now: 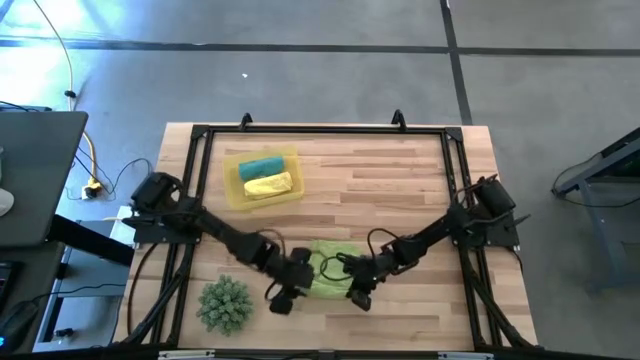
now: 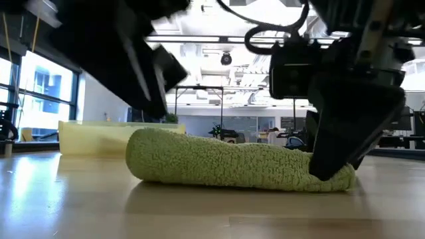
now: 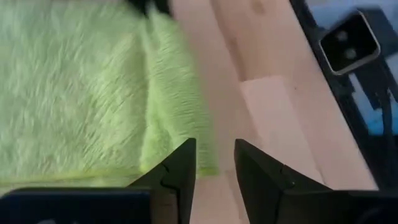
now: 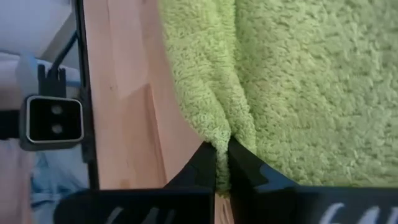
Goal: Roll microfiber towels into tight, uniform cylinder then place into a basket
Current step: Roll the green microfiber towel
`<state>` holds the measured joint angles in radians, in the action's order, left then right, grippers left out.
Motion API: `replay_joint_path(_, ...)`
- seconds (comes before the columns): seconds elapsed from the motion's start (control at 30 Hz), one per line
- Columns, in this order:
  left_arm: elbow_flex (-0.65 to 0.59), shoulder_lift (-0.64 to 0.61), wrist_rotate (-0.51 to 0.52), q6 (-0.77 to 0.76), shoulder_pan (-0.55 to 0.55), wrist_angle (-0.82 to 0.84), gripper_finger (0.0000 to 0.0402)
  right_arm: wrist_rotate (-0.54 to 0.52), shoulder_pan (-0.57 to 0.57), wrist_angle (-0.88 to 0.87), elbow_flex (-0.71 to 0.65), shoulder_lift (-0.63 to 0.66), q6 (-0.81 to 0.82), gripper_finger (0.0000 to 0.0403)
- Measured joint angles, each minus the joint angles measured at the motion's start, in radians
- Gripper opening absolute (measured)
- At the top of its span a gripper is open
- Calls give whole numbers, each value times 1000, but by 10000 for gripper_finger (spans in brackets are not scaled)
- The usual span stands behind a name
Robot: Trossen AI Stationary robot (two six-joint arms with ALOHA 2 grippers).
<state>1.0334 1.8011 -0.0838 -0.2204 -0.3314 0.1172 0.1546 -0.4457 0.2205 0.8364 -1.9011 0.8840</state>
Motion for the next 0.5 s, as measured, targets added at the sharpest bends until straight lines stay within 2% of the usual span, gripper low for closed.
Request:
replay_joint_path(0.2,1,24,265,170,-136,-19,100,43,22,9,-1,0,52,1)
replay_joint_path(0.3,1,63,417,196,-174,-40,100,42,25,17,-1,0,55,1)
replay_joint_path(0.37,1,78,456,164,-183,-43,100,39,27,18,-1,0,57,0)
replay_joint_path(0.5,1,89,452,145,-172,-34,109,33,27,24,-2,0,61,0)
